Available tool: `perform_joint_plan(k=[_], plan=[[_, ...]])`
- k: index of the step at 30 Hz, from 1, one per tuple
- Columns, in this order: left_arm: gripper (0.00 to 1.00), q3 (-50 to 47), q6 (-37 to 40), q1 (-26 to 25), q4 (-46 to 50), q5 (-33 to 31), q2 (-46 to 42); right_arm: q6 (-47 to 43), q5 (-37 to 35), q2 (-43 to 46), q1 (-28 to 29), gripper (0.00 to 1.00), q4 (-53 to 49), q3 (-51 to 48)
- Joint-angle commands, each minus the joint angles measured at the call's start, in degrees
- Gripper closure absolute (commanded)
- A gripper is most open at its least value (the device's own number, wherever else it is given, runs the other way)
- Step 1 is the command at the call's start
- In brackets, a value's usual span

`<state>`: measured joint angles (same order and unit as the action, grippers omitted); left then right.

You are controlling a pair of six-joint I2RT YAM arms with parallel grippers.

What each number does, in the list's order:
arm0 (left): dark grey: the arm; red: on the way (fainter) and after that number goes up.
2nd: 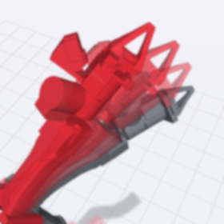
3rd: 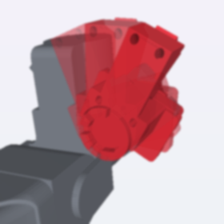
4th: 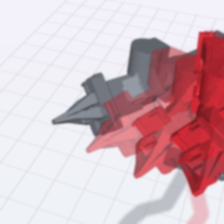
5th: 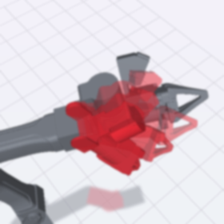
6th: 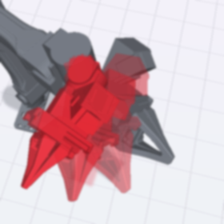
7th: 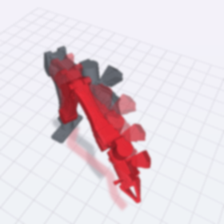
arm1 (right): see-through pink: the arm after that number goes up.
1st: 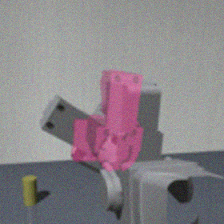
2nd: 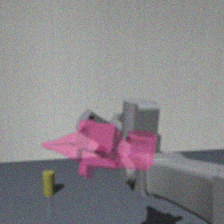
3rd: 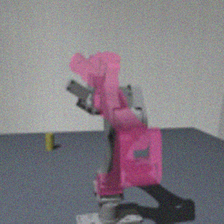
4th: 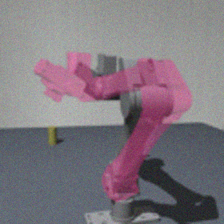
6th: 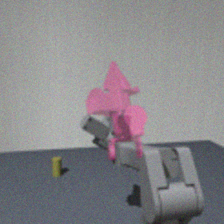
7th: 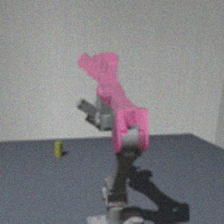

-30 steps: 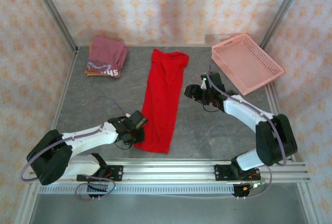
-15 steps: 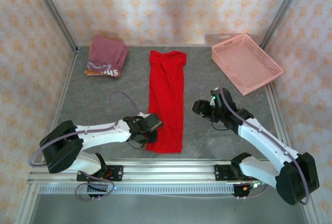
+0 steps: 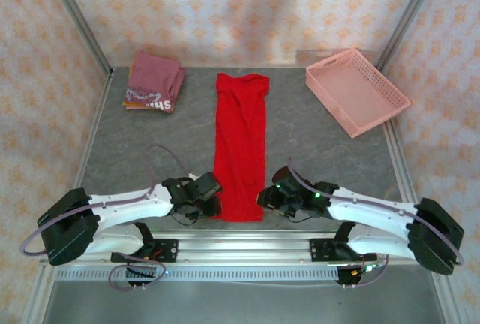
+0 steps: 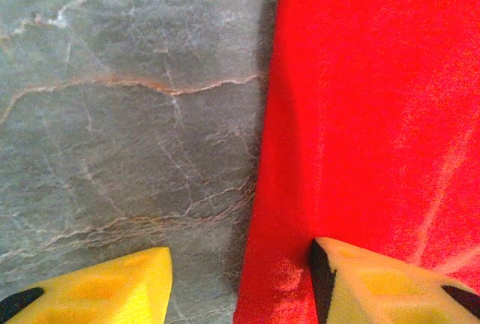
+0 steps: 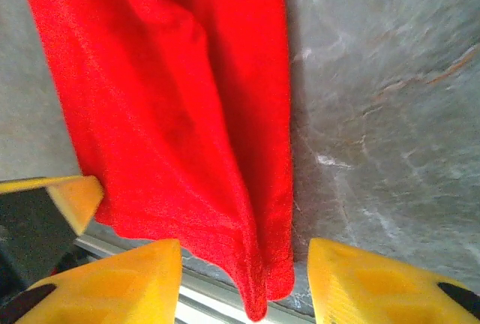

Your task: Fold and stack the t-shirts

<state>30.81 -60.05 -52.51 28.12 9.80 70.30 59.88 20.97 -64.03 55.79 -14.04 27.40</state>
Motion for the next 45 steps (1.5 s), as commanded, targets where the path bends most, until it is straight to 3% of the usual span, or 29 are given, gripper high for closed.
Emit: perform_joint_plan(k=[1,7,14,20,31,40,45], plan=[[0.50,-1.18,-1.35,-0.15,-4.28,2.25,-0.67,4.17,-0.84,-3.46,2.55,0.55,4.76,0.93],[0.51,-1.36,-1.38,-0.14,-4.99,2.50,-0.91,5.33,0.77,-9.27,3.71,0.66,7.03,1.43],[0.52,-3.22,-2.50,-0.14,-7.68,3.64,-2.19,6.35,0.69,-8.68,3.66,1.00,8.05,0.05],[0.60,-4.57,-3.23,-0.16,-8.29,3.82,-2.12,6.83,0.49,-8.53,3.71,1.00,8.45,-0.59],[1.00,-2.46,-2.89,-0.14,-3.93,2.24,-4.59,6.14,0.64,-8.76,3.71,1.00,8.82,-0.46],[1.00,-1.09,-3.68,-1.02,4.71,0.73,-9.55,5.73,-0.40,-0.98,5.11,1.00,1.72,-2.61],[1.00,3.74,-2.21,-1.72,10.15,-2.52,-10.08,1.26,-4.38,0.15,5.10,1.00,-4.74,3.51]])
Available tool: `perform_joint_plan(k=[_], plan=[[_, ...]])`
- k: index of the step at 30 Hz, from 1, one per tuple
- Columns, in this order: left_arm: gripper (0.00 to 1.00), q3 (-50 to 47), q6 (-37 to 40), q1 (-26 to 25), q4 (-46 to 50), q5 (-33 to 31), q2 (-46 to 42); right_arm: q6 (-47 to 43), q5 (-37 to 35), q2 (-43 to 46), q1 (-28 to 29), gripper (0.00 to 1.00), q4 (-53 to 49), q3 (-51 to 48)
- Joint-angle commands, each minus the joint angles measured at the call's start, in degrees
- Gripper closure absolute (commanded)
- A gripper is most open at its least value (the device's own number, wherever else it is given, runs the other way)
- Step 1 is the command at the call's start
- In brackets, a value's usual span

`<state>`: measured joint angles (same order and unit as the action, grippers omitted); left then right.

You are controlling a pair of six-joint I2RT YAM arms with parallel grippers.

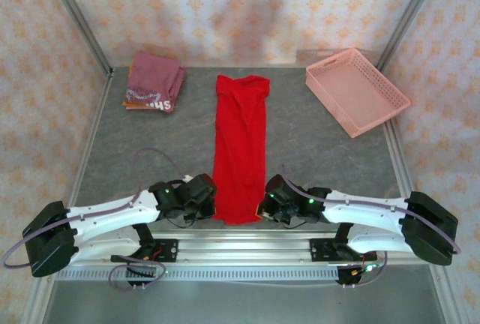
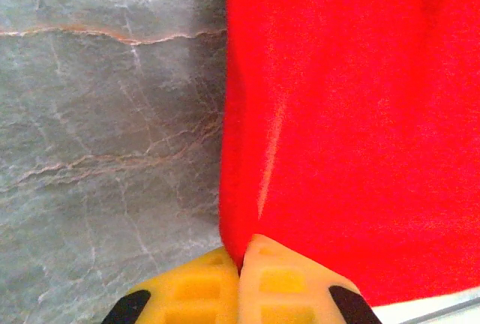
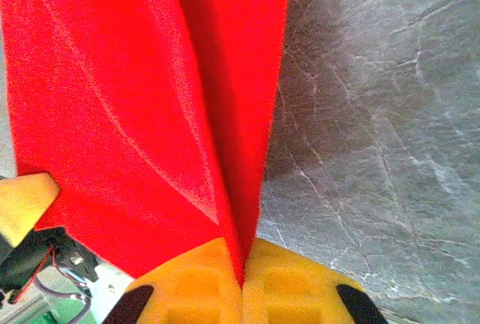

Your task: Fold and stack the t-shirts

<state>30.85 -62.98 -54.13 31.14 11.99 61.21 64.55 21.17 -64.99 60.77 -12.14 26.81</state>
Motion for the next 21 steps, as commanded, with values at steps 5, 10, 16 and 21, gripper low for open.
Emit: perform_joint_plan(k=[5,10,16,21], plan=[[1.00,8.86,3.04,2.25,9.54,-5.85,0.46,-8.34,-3.47,-1.20,-5.06,1.00,-6.39,8.96],[1.00,11.81,5.94,6.49,8.35,-5.23,2.64,-12.05,-0.15,-5.32,-9.39,1.00,-3.07,12.24],[1.00,18.38,11.52,10.92,9.26,-7.12,7.97,-19.06,1.35,-11.23,-14.49,1.00,-4.67,19.56],[1.00,22.86,15.76,15.09,8.95,-7.50,11.91,-24.17,2.39,-16.43,-18.34,1.00,-6.01,25.14]])
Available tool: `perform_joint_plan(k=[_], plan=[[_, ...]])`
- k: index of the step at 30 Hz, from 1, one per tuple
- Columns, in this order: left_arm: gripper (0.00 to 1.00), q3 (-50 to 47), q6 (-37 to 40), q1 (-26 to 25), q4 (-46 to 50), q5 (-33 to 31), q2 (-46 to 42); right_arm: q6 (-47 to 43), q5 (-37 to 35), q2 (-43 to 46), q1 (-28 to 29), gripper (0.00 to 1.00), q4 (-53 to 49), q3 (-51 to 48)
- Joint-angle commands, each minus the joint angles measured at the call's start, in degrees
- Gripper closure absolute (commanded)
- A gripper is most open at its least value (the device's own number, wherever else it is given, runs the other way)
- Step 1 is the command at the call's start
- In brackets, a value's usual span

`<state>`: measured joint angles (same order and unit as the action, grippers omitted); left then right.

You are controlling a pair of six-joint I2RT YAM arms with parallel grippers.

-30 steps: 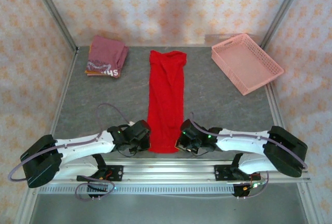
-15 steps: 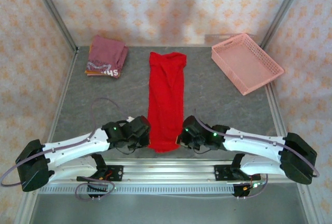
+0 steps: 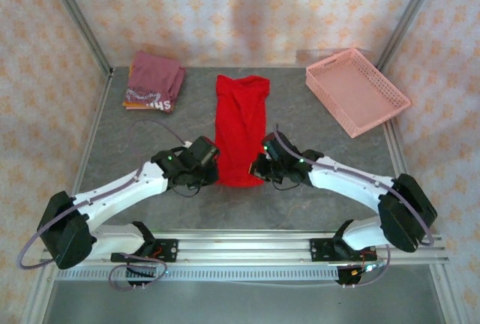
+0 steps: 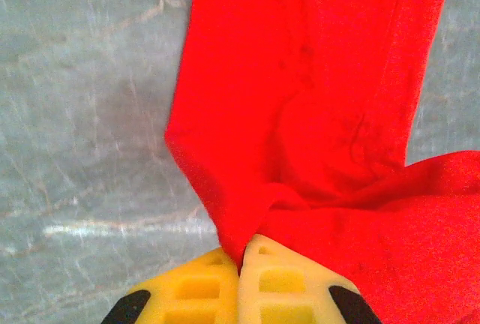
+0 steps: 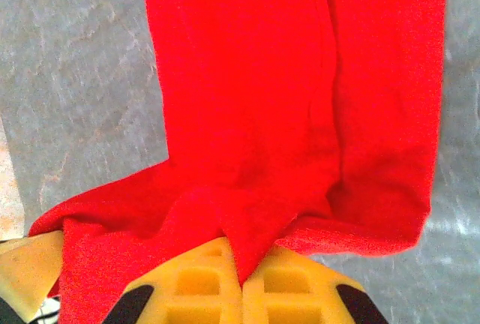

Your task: Fold and stack the t-shirts

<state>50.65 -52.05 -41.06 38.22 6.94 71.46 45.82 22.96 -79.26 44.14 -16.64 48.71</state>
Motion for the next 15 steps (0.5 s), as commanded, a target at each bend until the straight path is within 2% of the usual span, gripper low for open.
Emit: perform_joint_plan(k=[1,6,15], plan=[[1.00,3.79,5.58,2.80,1.74,-2.39,2.46,-6.61,0.55,-3.03,-2.38,1.00,-2.06,4.36],[1.00,8.77,9.94,7.10,1.07,-2.06,7.60,-10.94,-0.04,-8.11,-6.33,1.00,-4.80,9.88],[1.00,16.34,14.63,11.56,-1.28,-0.34,16.45,-14.71,2.25,-15.35,-12.44,1.00,-4.29,15.72]])
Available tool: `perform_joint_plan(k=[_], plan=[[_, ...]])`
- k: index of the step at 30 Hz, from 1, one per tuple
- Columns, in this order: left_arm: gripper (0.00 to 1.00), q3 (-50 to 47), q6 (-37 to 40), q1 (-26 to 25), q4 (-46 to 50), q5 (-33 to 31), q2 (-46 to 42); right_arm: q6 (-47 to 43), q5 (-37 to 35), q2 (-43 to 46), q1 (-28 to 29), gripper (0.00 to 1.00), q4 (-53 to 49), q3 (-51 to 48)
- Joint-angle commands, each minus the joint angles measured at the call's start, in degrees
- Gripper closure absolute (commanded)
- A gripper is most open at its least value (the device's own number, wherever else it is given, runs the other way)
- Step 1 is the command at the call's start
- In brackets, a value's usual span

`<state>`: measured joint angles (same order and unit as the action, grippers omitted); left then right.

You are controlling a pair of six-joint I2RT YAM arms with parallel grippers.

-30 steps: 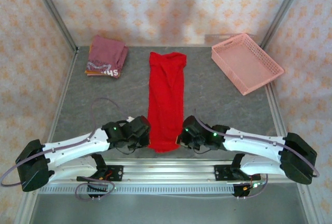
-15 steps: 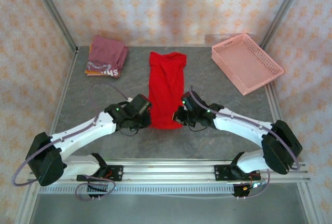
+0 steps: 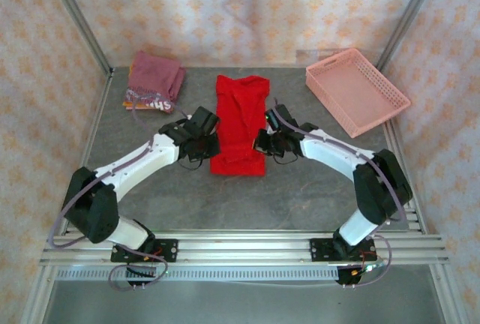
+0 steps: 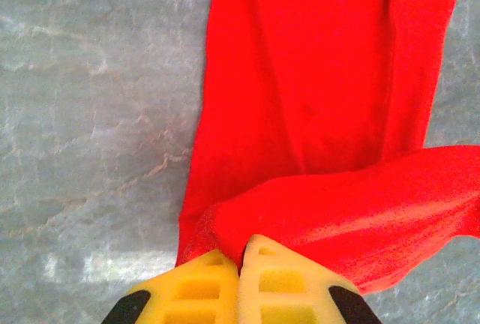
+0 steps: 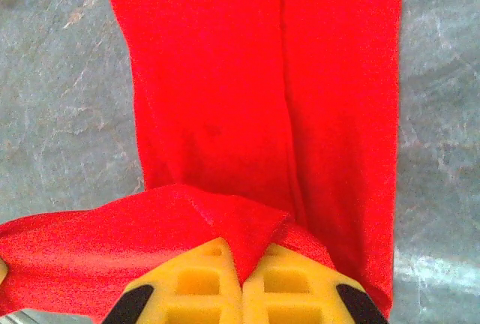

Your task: Fold and stack the t-shirts

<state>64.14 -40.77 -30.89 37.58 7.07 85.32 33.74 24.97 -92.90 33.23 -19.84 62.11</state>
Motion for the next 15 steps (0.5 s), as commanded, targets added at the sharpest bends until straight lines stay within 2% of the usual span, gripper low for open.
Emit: perform_joint_plan(k=[1,15], plan=[[1.00,3.53,3.67,1.63,-1.24,-0.01,3.67,-2.93,0.33,-2.53,-2.08,1.00,-1.08,2.97],[1.00,11.42,5.44,4.13,-3.09,0.43,14.95,-5.24,1.00,-10.48,-5.78,1.00,-0.91,10.49]])
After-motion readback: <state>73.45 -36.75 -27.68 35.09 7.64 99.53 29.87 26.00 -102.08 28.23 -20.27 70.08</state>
